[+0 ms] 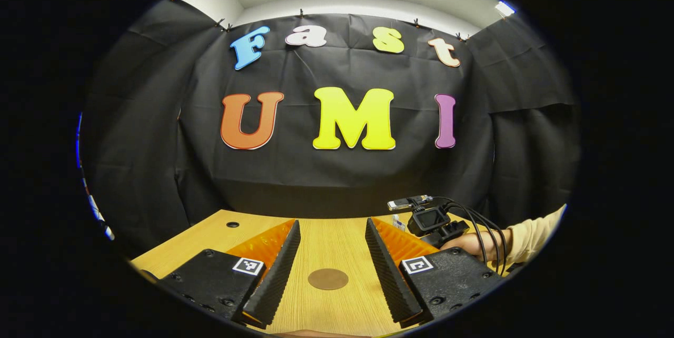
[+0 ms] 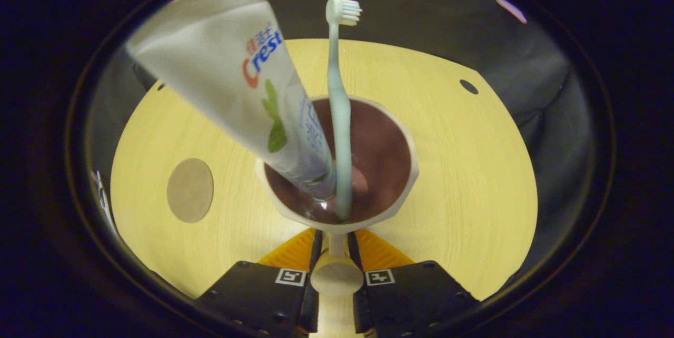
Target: Put the toothbrush and toothpaste on the desktop into the cup, then pick up the cup and place it on the coaster on the desktop.
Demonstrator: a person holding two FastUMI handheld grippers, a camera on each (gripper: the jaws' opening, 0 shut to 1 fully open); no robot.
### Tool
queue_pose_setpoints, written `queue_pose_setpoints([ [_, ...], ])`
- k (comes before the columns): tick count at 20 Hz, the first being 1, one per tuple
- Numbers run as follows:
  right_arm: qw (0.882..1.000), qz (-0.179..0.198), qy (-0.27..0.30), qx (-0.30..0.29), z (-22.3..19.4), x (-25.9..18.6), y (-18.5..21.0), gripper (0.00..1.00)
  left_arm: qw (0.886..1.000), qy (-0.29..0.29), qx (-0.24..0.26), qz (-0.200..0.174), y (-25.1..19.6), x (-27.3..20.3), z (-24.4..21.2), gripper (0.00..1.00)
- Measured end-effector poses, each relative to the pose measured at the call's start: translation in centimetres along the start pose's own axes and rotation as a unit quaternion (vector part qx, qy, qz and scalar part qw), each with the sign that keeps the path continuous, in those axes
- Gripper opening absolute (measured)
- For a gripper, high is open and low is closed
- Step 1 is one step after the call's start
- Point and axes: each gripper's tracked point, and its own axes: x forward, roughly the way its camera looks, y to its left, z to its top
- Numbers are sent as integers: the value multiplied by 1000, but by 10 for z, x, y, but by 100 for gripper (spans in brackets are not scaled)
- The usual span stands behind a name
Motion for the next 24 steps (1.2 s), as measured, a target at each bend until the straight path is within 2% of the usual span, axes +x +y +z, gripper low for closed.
queue_pose_setpoints([
  [4, 1000, 7, -7, 17, 1, -1, 1, 25, 1000, -2, 3, 6, 6, 1, 2, 80],
  [7, 1000, 0, -13, -2, 2, -3, -3, 23, 1000, -4, 6, 6, 6, 1, 3, 80],
  [9, 1000, 10, -17, 6, -1, -9, 3, 23, 1000, -7, 7, 3, 6, -1, 5, 80],
  [14, 998, 10, -65, -22, -2, -36, 10, 20, 1000, -13, 6, -6, 4, -4, 9, 80],
  [19, 999, 32, -20, -20, -14, -35, 18, 20, 1000, -14, 3, -9, 3, -6, 9, 80],
  [20, 999, 34, -11, -15, -15, -35, 20, 23, 1000, -14, 3, -12, 1, -6, 9, 80],
  [21, 999, 35, -8, -15, -14, -34, 22, 20, 1000, -14, 3, -15, 0, -7, 9, 80],
  [24, 999, 32, -1, -9, -17, -32, 24, 22, 1000, -10, 5, -18, -3, -5, 6, 80],
])
